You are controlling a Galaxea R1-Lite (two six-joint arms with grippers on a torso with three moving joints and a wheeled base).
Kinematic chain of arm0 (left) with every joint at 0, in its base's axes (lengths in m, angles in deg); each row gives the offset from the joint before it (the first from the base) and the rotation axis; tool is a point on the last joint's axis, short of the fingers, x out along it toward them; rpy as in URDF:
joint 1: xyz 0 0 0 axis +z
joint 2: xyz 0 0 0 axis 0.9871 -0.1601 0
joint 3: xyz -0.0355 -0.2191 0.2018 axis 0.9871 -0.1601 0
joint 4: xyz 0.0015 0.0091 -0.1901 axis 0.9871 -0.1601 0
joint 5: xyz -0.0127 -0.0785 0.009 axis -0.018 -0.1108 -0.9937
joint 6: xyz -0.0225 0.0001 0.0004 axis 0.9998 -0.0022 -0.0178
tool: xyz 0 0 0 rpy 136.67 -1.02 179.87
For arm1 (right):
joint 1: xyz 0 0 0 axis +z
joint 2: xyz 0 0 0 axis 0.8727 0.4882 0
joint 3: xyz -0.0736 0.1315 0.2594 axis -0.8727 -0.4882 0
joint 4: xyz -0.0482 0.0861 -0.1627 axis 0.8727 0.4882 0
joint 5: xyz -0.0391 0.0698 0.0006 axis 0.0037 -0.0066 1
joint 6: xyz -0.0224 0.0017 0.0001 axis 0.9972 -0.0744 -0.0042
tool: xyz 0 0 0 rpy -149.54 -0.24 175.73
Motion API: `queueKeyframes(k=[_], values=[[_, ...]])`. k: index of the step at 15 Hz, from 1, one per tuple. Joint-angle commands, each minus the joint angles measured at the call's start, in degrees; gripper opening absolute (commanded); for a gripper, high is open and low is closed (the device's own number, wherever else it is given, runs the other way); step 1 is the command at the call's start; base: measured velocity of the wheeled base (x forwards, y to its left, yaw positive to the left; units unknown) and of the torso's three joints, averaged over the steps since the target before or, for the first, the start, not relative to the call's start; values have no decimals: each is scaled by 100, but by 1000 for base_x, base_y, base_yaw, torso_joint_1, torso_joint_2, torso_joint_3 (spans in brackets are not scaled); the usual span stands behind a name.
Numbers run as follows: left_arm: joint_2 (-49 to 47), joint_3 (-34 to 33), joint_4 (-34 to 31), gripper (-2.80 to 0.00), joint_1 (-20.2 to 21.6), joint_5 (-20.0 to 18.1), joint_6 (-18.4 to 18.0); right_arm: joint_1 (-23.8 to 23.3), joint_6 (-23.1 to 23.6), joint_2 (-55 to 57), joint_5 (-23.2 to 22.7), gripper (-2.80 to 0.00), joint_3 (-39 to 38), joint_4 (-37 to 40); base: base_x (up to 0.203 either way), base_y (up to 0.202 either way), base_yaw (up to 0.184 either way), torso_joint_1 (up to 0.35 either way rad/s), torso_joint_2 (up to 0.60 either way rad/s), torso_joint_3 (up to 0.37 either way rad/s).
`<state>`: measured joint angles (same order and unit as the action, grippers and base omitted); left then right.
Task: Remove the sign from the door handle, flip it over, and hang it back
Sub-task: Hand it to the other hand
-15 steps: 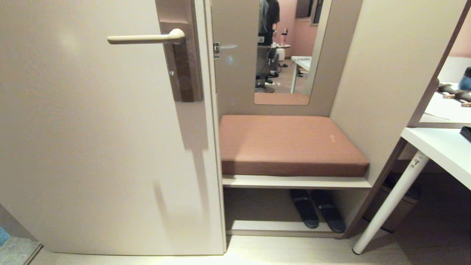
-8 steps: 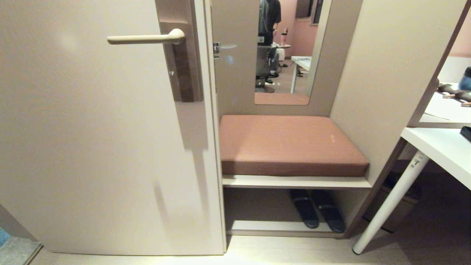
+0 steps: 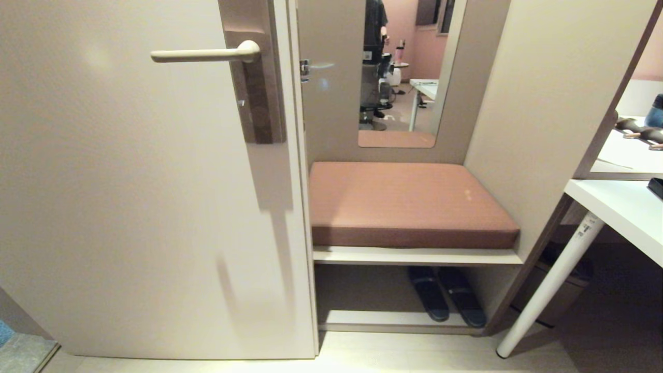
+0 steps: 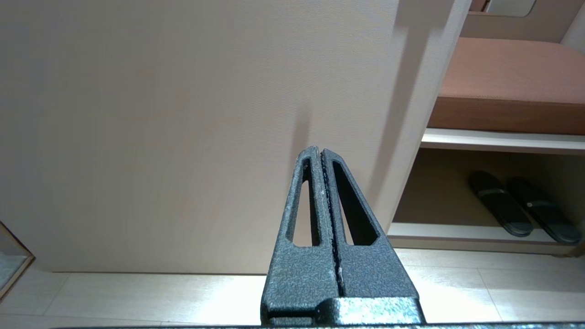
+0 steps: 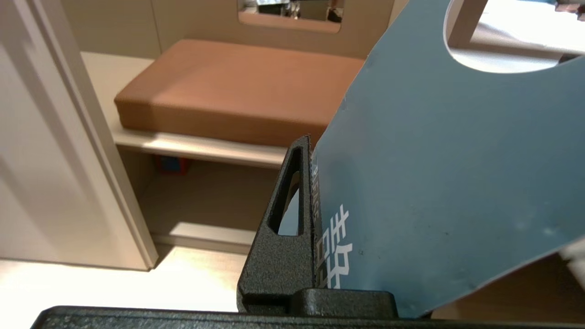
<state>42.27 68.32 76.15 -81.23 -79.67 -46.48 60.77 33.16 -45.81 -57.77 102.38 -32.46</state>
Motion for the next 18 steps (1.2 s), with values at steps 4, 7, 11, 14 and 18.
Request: queueKeyframes(k=[4,7,11,14,18], values=[[0,0,-3,-280,0,4,12,0,456,1302,-50,-280,968,21,0,0,0,0,0,0],[0,0,6,-280,0,-24,-85,0,778,1618,-299,-280,1301,20,0,0,0,0,0,0],[0,1,76,-280,0,-171,-519,0,973,2124,-884,-280,1712,-8,0,0,0,0,0,0],[-33,112,15,-280,0,-326,-801,0,970,2458,-1427,-280,1954,-12,0,0,0,0,0,0],[-1092,818,33,-280,-16,-923,-700,0,964,2808,-2141,-280,2093,-13,0,0,0,0,0,0]])
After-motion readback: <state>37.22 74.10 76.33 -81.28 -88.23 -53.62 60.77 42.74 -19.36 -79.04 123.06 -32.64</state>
